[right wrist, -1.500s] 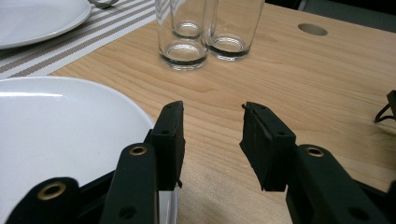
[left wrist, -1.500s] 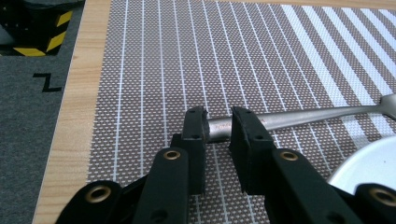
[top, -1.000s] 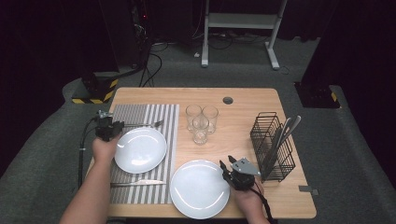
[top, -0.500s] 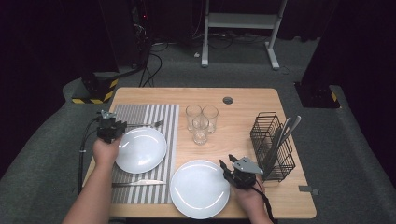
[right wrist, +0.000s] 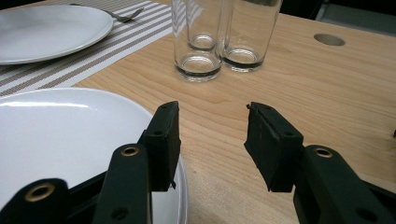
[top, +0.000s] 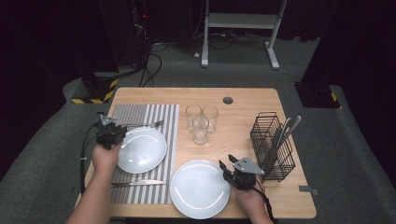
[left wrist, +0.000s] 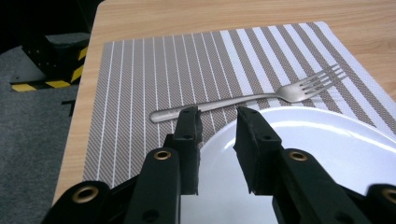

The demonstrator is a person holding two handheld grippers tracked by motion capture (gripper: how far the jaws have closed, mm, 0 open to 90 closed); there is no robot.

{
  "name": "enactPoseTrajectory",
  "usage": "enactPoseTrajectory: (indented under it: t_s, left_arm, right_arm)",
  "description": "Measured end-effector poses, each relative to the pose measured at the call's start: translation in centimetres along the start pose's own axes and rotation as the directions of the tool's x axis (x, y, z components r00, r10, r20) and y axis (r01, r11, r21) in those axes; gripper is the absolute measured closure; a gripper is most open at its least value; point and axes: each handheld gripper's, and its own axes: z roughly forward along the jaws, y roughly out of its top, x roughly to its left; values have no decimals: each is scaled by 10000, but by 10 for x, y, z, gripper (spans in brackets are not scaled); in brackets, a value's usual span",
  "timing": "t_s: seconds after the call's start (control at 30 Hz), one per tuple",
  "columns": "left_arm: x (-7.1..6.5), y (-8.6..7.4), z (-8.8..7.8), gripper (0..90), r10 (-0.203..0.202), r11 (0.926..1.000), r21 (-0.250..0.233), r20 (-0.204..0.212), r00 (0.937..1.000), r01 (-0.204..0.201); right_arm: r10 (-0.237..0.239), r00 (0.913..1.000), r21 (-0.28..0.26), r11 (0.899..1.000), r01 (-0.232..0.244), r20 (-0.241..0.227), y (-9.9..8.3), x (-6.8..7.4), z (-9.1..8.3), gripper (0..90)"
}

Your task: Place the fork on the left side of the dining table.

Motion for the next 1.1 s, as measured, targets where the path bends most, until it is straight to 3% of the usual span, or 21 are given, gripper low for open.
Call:
enactPoseTrajectory:
  t_s: [0.83,1.1]
  left_arm:
    - [-12,-13,-21,657,217,9997,-124,273,9994,-213]
    - [-17,-16,-26,596,421,9990,-162,348,9985,-415]
  right_arm:
    - [-57,9999,60,10000,58,-97,-2,2,0,534]
    - [-26,9999,84,10000,27,-115,-3,3,0,528]
